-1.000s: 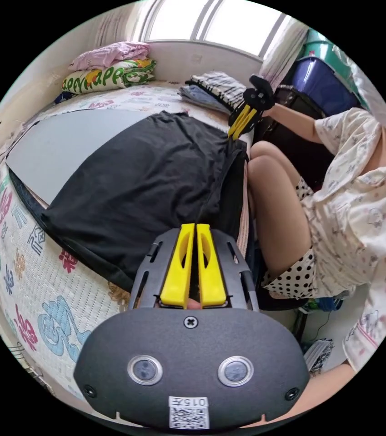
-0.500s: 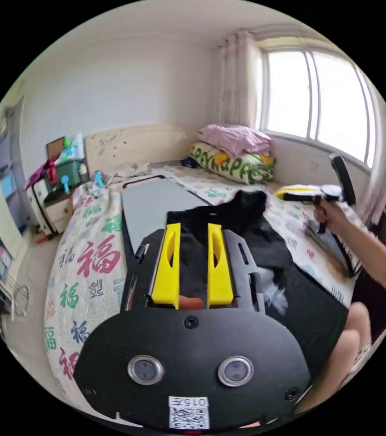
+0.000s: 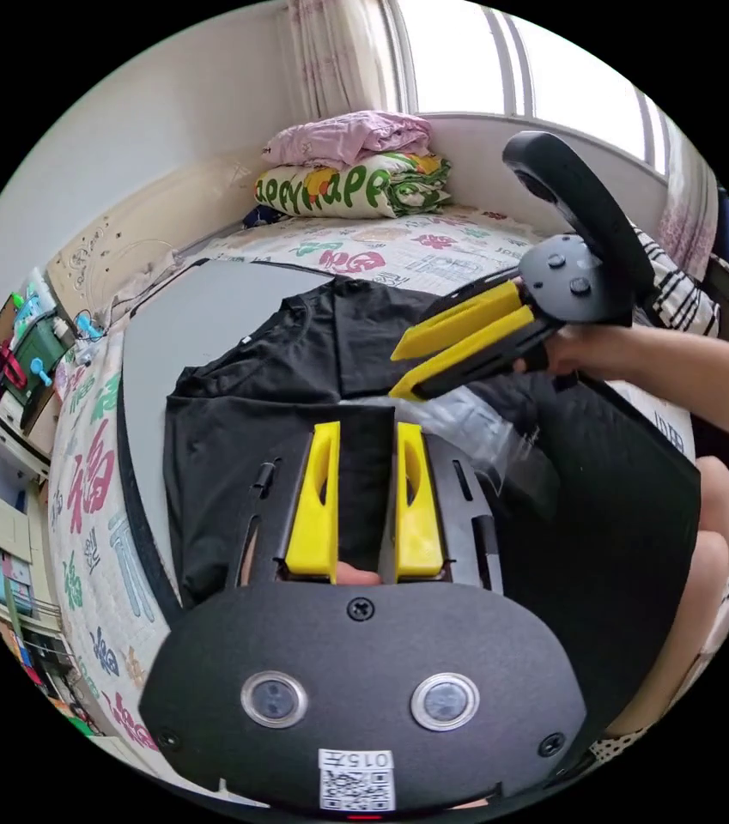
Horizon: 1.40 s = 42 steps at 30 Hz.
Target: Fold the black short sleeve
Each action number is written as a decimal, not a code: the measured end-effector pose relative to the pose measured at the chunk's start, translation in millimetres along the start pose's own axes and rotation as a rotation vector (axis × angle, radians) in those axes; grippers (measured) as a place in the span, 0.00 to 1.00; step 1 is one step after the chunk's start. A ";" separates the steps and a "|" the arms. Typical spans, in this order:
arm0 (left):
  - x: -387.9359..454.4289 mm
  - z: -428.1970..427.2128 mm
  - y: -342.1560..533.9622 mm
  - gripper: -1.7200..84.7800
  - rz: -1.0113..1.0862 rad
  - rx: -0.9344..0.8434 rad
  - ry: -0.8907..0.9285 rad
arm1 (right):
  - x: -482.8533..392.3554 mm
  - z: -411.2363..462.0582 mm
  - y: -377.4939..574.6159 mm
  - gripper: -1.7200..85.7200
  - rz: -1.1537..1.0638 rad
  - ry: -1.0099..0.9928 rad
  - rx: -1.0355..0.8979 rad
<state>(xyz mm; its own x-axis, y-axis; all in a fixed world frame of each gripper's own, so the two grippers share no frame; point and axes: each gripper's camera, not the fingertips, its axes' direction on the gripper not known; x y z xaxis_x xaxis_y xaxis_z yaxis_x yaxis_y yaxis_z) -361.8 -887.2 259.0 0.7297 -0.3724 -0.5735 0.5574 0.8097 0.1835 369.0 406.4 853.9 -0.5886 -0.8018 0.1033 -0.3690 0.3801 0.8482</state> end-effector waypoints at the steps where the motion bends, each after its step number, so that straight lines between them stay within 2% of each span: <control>1: -0.5 7.4 -6.1 0.14 -0.004 -0.009 0.005 | -3.7 7.8 -16.7 0.13 0.001 -0.009 -0.014; 4: -0.4 32.9 -9.5 0.13 0.009 -0.093 0.043 | -10.2 22.3 -52.6 0.09 0.005 0.025 -0.043; 8: -16.2 30.7 9.0 0.07 -0.028 -0.086 0.025 | 1.3 12.6 -87.3 0.04 0.079 0.067 -0.045; 12: -58.7 9.3 30.9 0.04 -0.140 -0.060 0.078 | 29.3 -19.3 -120.2 0.02 0.149 0.058 -0.033; 14: -106.2 -31.4 56.9 0.04 -0.195 -0.025 0.060 | 56.6 -54.0 -128.8 0.02 0.173 0.086 0.003; 17: -195.6 -99.9 105.5 0.05 -0.271 -0.033 -0.120 | 141.3 -128.1 -133.7 0.03 0.247 0.304 0.051; 18: -216.4 -113.9 116.7 0.05 -0.292 -0.038 -0.178 | 187.6 -158.8 -132.1 0.05 0.326 0.439 0.071; 19: -257.7 -138.6 138.9 0.07 -0.344 -0.049 -0.323 | 232.1 -188.7 -127.7 0.07 0.431 0.558 0.097; 21: -326.9 -171.2 185.1 0.11 -0.498 -0.075 -0.563 | 283.1 -232.0 -115.0 0.12 0.614 0.669 0.138; 23: -357.9 -187.7 220.5 0.13 -0.628 -0.080 -0.555 | 309.6 -270.2 -100.1 0.16 0.734 0.592 0.193; 24: -361.1 -193.7 232.4 0.13 -0.654 -0.058 -0.517 | 315.6 -289.4 -92.0 0.17 0.747 0.468 0.224; 27: -322.2 -220.9 299.2 0.14 -0.649 0.026 -0.299 | 287.1 -325.7 -67.1 0.17 0.590 0.173 0.203; 31: -245.0 -262.4 375.8 0.14 -0.587 0.038 -0.157 | 204.2 -386.6 20.5 0.17 0.456 -0.117 0.105; 36: -153.2 -331.0 507.9 0.14 -0.660 -0.009 0.085 | 129.8 -472.2 127.0 0.17 0.485 -0.267 0.008; 42: -82.5 -395.0 585.5 0.14 -0.745 0.014 0.111 | 86.6 -557.8 189.5 0.17 0.566 -0.324 -0.084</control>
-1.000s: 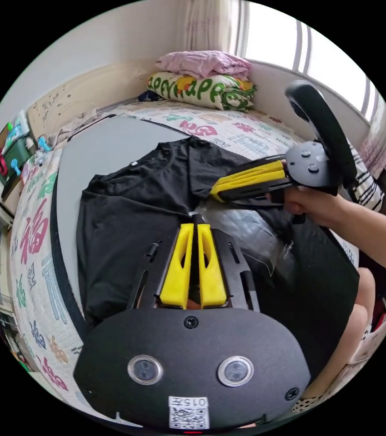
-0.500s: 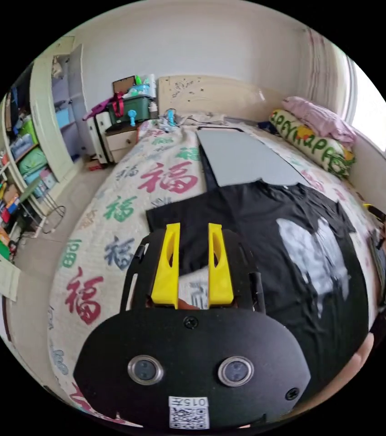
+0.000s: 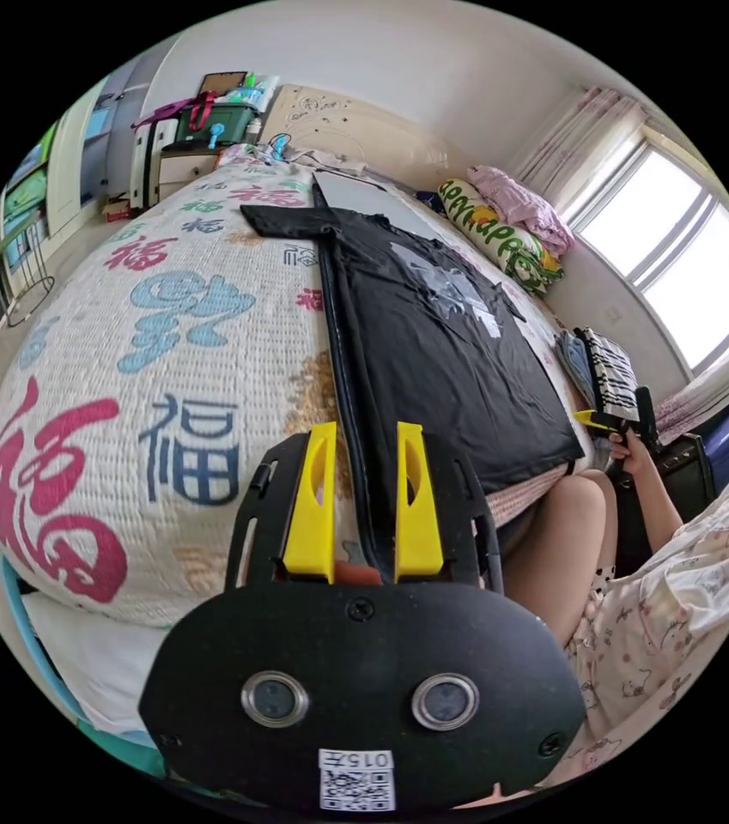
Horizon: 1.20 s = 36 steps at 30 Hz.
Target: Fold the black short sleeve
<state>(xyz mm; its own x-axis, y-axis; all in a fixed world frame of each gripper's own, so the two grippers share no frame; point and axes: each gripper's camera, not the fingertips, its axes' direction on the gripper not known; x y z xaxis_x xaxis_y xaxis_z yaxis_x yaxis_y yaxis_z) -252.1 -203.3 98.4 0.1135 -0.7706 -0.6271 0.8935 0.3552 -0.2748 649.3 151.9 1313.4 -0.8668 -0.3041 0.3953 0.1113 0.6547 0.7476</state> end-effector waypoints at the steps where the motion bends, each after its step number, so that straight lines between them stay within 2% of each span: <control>1: 1.1 -7.5 10.7 0.14 -0.011 0.012 0.007 | -6.7 -7.5 6.5 0.17 0.009 0.003 -0.013; 6: 3.1 -13.9 16.0 0.13 -0.028 -0.006 0.029 | -43.0 -15.7 10.1 0.15 -0.051 0.005 -0.113; 9: 2.3 -18.1 3.9 0.11 -0.028 0.027 -0.014 | -56.6 -31.5 8.1 0.13 -0.053 0.052 -0.103; 13: 3.7 -28.5 -16.0 0.09 -0.051 0.042 -0.005 | -64.0 -54.7 19.0 0.05 -0.046 0.055 -0.078; 15: 6.2 -40.7 -28.7 0.05 -0.077 0.049 -0.012 | -64.9 -61.7 25.0 0.03 -0.004 0.153 -0.064; 21: 9.0 -64.4 -61.1 0.02 -0.089 0.070 0.009 | -74.1 -80.6 37.7 0.02 -0.005 0.178 -0.006; 30: 49.7 -80.8 -134.8 0.02 -0.029 0.090 -0.003 | -81.8 -52.0 35.5 0.02 -0.039 0.287 -0.095; 36: 87.1 -52.4 -216.9 0.09 -0.025 0.064 0.024 | -64.3 -50.1 45.9 0.02 -0.012 0.257 -0.087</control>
<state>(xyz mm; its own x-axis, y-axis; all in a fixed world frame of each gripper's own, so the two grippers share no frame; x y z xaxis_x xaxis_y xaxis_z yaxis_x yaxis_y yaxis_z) -458.8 -319.7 65.1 0.0811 -0.7659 -0.6378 0.9219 0.3009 -0.2440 734.5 166.8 1349.1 -0.7180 -0.4842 0.5001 0.1529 0.5913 0.7919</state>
